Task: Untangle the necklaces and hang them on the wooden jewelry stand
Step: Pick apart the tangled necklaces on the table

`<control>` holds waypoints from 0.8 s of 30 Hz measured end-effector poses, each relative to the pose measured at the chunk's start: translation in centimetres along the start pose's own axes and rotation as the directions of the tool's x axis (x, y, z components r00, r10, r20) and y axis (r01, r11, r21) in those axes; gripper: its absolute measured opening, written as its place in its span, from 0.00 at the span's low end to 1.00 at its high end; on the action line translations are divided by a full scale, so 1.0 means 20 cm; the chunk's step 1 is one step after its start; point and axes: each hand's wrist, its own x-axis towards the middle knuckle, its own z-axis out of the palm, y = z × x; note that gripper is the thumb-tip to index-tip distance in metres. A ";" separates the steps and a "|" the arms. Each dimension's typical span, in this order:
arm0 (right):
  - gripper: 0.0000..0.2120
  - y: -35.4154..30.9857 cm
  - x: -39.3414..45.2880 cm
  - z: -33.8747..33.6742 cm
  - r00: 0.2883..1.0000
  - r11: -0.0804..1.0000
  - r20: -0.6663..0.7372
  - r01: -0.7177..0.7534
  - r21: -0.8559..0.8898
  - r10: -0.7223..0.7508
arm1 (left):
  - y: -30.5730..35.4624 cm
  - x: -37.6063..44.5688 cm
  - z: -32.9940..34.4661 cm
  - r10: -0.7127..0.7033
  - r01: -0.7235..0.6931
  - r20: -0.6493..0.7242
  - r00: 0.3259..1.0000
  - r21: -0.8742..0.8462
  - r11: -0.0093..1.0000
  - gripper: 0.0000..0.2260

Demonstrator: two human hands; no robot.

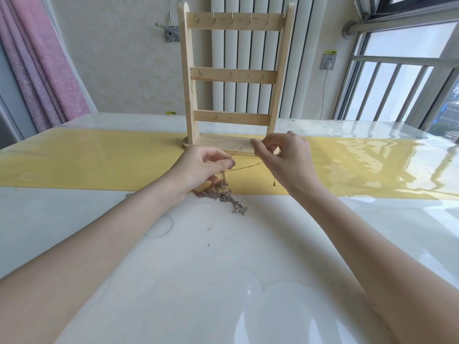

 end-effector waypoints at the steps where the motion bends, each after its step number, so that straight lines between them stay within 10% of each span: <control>1: 0.16 0.00 0.00 0.00 0.999 1.000 -0.025 0.019 -0.003 -0.019 | 0.00 0.00 0.00 0.018 -0.018 -0.028 0.999 -0.002 1.000 0.05; 8: 0.16 0.03 -0.01 0.01 0.969 0.986 -0.190 0.147 -0.083 -0.161 | -0.05 0.04 0.00 0.027 0.010 -0.242 0.970 0.149 0.989 0.08; 16: 0.16 0.09 0.00 0.03 0.976 0.965 -0.133 0.138 -0.222 -0.171 | -0.01 0.03 -0.01 -0.062 0.010 -0.220 0.974 -0.232 0.973 0.08; 24: 0.15 0.12 -0.01 0.02 0.991 0.952 -0.104 0.052 -0.303 -0.087 | 0.00 0.02 -0.02 0.038 -0.053 -0.268 0.963 -0.049 0.997 0.09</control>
